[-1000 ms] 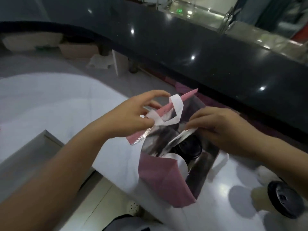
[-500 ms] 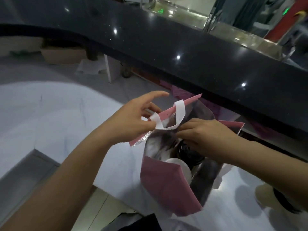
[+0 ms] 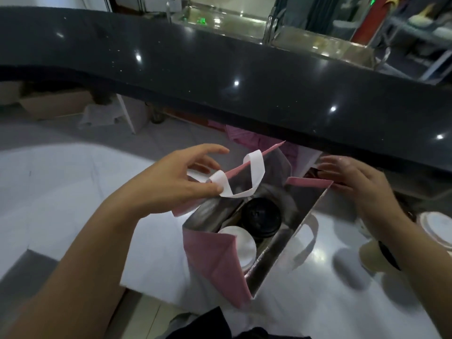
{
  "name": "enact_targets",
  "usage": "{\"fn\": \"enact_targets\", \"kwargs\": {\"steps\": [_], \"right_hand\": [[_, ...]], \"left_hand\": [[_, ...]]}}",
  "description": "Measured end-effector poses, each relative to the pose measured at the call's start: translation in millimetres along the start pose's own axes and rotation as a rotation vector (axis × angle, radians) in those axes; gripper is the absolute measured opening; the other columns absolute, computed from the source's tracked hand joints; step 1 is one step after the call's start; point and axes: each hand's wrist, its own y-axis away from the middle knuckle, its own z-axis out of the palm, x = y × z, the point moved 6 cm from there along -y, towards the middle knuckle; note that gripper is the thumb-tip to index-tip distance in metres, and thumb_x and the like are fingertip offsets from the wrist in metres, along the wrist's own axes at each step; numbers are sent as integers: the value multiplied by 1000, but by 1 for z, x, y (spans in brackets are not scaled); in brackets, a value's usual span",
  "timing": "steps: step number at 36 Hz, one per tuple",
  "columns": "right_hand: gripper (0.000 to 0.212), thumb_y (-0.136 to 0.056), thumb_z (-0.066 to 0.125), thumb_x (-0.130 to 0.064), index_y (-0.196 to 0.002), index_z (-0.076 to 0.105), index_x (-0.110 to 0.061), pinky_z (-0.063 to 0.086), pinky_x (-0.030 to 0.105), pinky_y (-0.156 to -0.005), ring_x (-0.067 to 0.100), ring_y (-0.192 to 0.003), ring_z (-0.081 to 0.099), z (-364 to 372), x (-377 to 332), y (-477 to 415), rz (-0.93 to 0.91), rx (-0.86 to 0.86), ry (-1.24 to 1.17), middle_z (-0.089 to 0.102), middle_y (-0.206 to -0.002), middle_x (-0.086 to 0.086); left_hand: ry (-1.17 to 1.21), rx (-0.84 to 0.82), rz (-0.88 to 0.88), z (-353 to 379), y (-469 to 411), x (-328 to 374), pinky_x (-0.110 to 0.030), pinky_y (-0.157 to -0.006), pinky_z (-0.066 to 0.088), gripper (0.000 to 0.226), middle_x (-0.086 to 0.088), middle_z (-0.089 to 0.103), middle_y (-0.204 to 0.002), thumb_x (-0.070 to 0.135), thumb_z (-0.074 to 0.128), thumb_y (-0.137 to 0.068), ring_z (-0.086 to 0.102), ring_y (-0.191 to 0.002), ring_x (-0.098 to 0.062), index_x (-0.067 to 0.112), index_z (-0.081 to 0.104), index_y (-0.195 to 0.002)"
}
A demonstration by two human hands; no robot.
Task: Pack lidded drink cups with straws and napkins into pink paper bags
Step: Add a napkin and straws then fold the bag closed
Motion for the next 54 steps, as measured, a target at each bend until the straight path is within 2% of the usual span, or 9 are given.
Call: {"fn": "enact_targets", "kwargs": {"steps": [4, 7, 12, 18, 24, 29, 36, 44, 54], "right_hand": [[65, -92, 41, -63, -120, 68, -10, 50, 40, -89, 31, -113, 65, 9, 62, 6, 279, -11, -338, 69, -119, 17], [65, -69, 57, -76, -93, 78, -19, 49, 43, -89, 25, -97, 68, 24, 78, 8, 323, -92, -417, 75, -97, 9], [50, -99, 35, -56, -79, 56, -16, 47, 36, -74, 12, -68, 66, 38, 93, -1, 362, -157, -509, 65, -68, -2], [63, -81, 44, -70, -92, 62, -10, 48, 43, -87, 23, -89, 65, 47, 104, -6, 386, -263, -476, 71, -87, 4], [57, -100, 31, -60, -88, 76, -27, 43, 41, -93, 19, -99, 66, 50, 106, 10, 393, -353, -416, 77, -97, -2], [60, -96, 28, -67, -104, 75, -29, 41, 47, -104, 24, -116, 61, 44, 110, 31, 436, -409, -363, 75, -112, -1], [48, -98, 30, -63, -119, 66, -37, 39, 53, -108, 17, -116, 60, 30, 125, 75, 412, -462, -336, 69, -121, -9], [44, -100, 29, -60, -127, 59, -43, 43, 52, -106, 16, -118, 59, -4, 150, 131, 374, -434, -362, 68, -125, -9], [40, -98, 34, -61, -113, 70, -49, 37, 58, -110, 23, -119, 61, -33, 143, 164, 274, -553, -489, 70, -123, -2]], "left_hand": [[80, 115, 13, 7, 26, 0, -25, -100, 48, 53, 24, 63, -121, 51, 72, -76, 58, -114, 5, 50, 56, -126], [220, 361, 70, 9, 51, 2, -28, -105, 46, 44, 22, 65, -122, 45, 74, -80, 58, -118, 2, 42, 61, -122], [355, 650, 17, 29, 90, -20, -33, -111, 40, 46, 17, 59, -135, 50, 70, -85, 51, -129, 0, 38, 58, -129], [527, 519, -164, 94, 117, -70, -36, -117, 26, 112, 20, 21, -161, 88, 69, -48, 26, -145, -1, 60, 23, -145], [746, 352, -250, 176, 141, -101, -58, -117, 28, 118, 21, 19, -159, 68, 89, -40, 26, -147, -14, 70, 24, -138], [644, 242, -292, 219, 138, -93, -39, -107, 45, 132, 15, 38, -151, 55, 96, -41, 43, -137, -13, 55, 18, -147], [597, 304, -452, 242, 140, -71, -23, -94, 47, 102, 13, 56, -132, 32, 95, -57, 53, -120, -5, 34, 34, -138], [649, 340, -467, 265, 177, -63, -47, -101, 51, 94, -1, 66, -129, 36, 97, -51, 62, -120, -27, 24, 51, -133], [607, 375, -436, 262, 211, -50, -25, -83, 58, 94, 16, 69, -119, 46, 96, -43, 67, -110, -14, 31, 54, -126]]}}
